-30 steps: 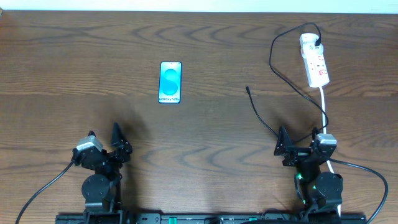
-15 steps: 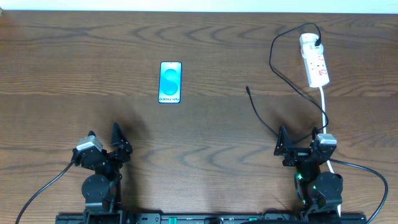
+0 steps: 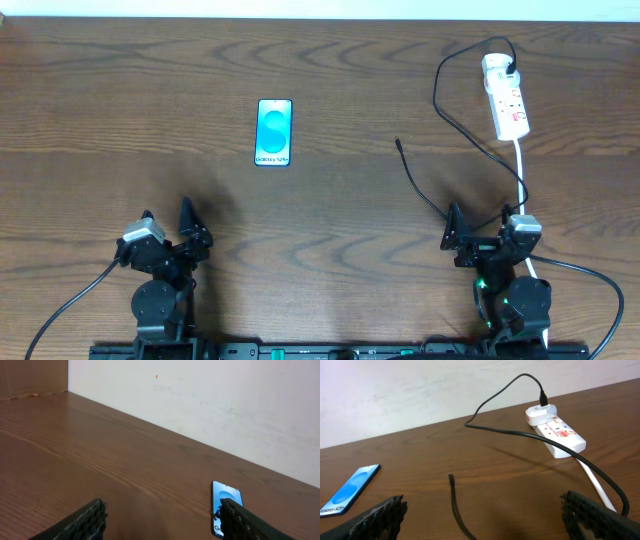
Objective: Plug charger to phone and switch on socket
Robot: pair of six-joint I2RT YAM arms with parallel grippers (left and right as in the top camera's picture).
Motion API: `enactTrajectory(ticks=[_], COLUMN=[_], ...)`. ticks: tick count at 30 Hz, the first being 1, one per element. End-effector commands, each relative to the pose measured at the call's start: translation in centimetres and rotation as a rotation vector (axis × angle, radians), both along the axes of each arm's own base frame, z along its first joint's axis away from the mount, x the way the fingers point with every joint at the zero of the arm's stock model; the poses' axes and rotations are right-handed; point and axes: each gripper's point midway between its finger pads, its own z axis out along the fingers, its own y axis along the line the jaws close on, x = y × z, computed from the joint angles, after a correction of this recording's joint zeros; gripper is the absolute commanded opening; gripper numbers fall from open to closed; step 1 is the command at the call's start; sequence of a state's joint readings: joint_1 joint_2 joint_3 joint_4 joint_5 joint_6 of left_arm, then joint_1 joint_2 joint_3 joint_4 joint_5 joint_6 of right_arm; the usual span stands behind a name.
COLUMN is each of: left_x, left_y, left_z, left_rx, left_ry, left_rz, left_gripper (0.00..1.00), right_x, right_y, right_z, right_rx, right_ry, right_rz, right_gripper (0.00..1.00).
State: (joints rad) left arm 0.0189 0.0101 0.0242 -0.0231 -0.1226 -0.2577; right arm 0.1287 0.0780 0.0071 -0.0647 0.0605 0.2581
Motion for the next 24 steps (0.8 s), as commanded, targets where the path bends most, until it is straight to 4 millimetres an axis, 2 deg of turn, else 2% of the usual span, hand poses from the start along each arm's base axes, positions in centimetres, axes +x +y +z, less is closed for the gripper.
enactTrajectory(ticks=[1, 8, 11, 19, 20, 24], left_x=[-0.1, -0.1, 0.0, -0.3, 0.1, 2.3], left_y=[0.4, 0.1, -0.4, -1.0, -1.1, -2.3], left_z=[-1.7, -1.6, -0.8, 6.5, 7.5, 9.2], left_rx=[0.004, 0.002, 0.018, 0.105, 0.103, 0.092], left_ry=[0.051, 0.049, 0.034, -0.058, -0.038, 0.038], left_rz=[0.024, 0.005, -0.029, -0.066, -0.076, -0.151], left_gripper=[0.73, 0.73, 0.73, 0.73, 0.73, 0.73], right_x=[0.0, 0.0, 0.0, 0.0, 0.0, 0.0], right_y=[-0.1, -0.1, -0.1, -0.1, -0.1, -0.1], right_z=[0.0, 0.0, 0.0, 0.0, 0.0, 0.0], right_rx=[-0.014, -0.014, -0.014, -0.014, -0.014, -0.014], right_ry=[-0.004, -0.004, -0.004, -0.004, -0.004, -0.003], right_rz=[-0.004, -0.004, -0.004, -0.004, -0.004, -0.004], right_gripper=[0.99, 0.99, 0.99, 0.99, 0.99, 0.99])
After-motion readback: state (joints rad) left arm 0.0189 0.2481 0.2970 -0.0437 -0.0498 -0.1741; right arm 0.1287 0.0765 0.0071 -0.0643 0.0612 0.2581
